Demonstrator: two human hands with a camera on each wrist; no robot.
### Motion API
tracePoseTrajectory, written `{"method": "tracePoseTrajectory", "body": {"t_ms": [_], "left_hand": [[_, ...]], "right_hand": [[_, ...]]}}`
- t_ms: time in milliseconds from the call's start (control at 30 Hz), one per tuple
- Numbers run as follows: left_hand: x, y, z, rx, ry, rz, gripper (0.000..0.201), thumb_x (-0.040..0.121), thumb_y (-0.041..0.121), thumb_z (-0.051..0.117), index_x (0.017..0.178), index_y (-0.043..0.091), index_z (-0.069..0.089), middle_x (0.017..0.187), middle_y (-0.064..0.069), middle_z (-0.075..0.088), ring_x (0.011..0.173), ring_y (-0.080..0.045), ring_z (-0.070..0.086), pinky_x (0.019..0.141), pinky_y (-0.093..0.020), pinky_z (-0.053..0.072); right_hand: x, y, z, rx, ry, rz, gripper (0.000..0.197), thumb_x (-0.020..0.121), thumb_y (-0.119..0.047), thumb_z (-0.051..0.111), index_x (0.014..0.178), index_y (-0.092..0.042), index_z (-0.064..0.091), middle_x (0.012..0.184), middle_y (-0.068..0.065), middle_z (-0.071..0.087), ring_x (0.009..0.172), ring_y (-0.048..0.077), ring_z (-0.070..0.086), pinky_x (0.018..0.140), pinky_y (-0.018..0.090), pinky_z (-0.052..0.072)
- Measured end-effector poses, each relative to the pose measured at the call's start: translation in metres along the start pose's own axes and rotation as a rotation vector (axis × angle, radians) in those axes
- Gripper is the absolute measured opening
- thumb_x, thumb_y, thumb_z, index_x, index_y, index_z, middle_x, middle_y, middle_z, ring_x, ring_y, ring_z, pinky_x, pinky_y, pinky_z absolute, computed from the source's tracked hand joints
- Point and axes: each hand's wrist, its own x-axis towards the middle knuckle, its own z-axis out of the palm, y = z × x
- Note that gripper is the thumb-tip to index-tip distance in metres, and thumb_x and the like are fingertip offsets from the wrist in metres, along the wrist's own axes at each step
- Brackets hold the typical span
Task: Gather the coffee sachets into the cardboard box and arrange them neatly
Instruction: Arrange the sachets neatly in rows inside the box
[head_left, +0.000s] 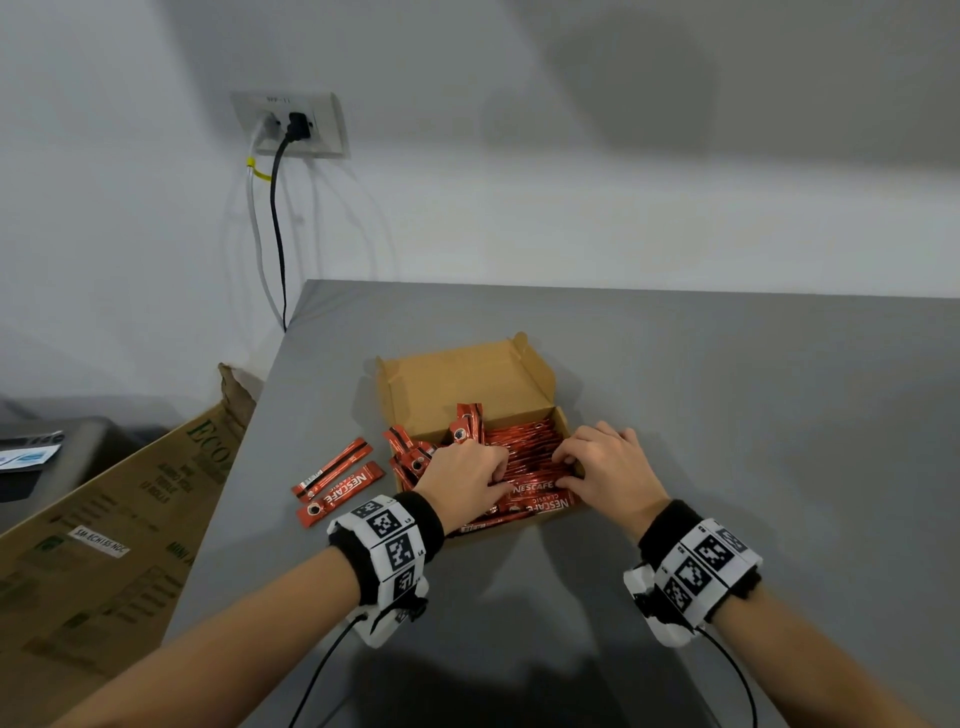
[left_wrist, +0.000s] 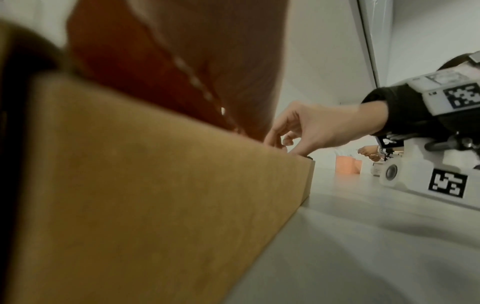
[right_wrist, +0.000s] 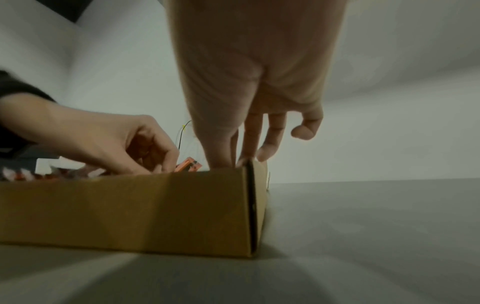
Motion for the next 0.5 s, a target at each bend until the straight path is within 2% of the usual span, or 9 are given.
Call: {"method": "tracePoseTrajectory", "body": {"t_ms": [67, 167, 300, 433, 500], "left_hand": [[-0.001, 0.000, 0.000, 0.004, 0.004, 0.005, 0.021, 0.089, 0.036, 0.057, 0.088, 0.014, 0.058, 0.086, 0.001, 0.065, 0.080, -0.017, 0.060, 0.071, -0.035, 0.052], [-0.002, -0.001, 0.001, 0.008, 0.005, 0.011, 0.020, 0.088, 0.034, 0.057, 0.089, 0.014, 0.058, 0.088, 0.001, 0.065, 0.080, -0.017, 0.060, 0.072, -0.035, 0.052], [-0.002, -0.001, 0.001, 0.000, 0.004, 0.011, 0.020, 0.088, 0.034, 0.057, 0.091, 0.015, 0.058, 0.089, 0.002, 0.064, 0.082, -0.016, 0.060, 0.073, -0.035, 0.052], [-0.002, -0.001, 0.002, -0.006, 0.000, 0.003, 0.017, 0.088, 0.031, 0.057, 0.091, 0.014, 0.058, 0.090, 0.000, 0.065, 0.084, -0.018, 0.060, 0.075, -0.036, 0.052], [-0.002, -0.001, 0.001, -0.013, 0.002, 0.000, 0.017, 0.088, 0.031, 0.057, 0.093, 0.014, 0.059, 0.090, 0.000, 0.065, 0.085, -0.017, 0.060, 0.076, -0.036, 0.052]], "right_hand": [[-0.001, 0.001, -0.006, 0.015, -0.013, -0.020, 0.020, 0.080, -0.030, 0.068, 0.098, -0.022, 0.067, 0.100, -0.005, 0.061, 0.103, 0.020, 0.050, 0.075, 0.029, 0.022], [-0.002, -0.005, -0.015, -0.076, -0.161, -0.109, 0.015, 0.087, -0.031, 0.058, 0.099, -0.026, 0.068, 0.103, -0.006, 0.057, 0.104, 0.016, 0.045, 0.076, 0.027, 0.022], [0.004, -0.018, -0.016, -0.199, -0.274, -0.194, 0.018, 0.088, -0.030, 0.057, 0.101, -0.025, 0.068, 0.107, -0.004, 0.059, 0.106, 0.018, 0.048, 0.077, 0.030, 0.022], [0.014, -0.033, -0.015, -0.287, -0.307, -0.223, 0.017, 0.087, -0.028, 0.057, 0.093, -0.016, 0.066, 0.101, 0.002, 0.066, 0.096, 0.024, 0.060, 0.081, 0.032, 0.035], [0.018, -0.036, -0.013, -0.286, -0.311, -0.233, 0.019, 0.088, -0.027, 0.053, 0.092, -0.012, 0.065, 0.099, 0.007, 0.067, 0.092, 0.028, 0.062, 0.078, 0.033, 0.041]]}}
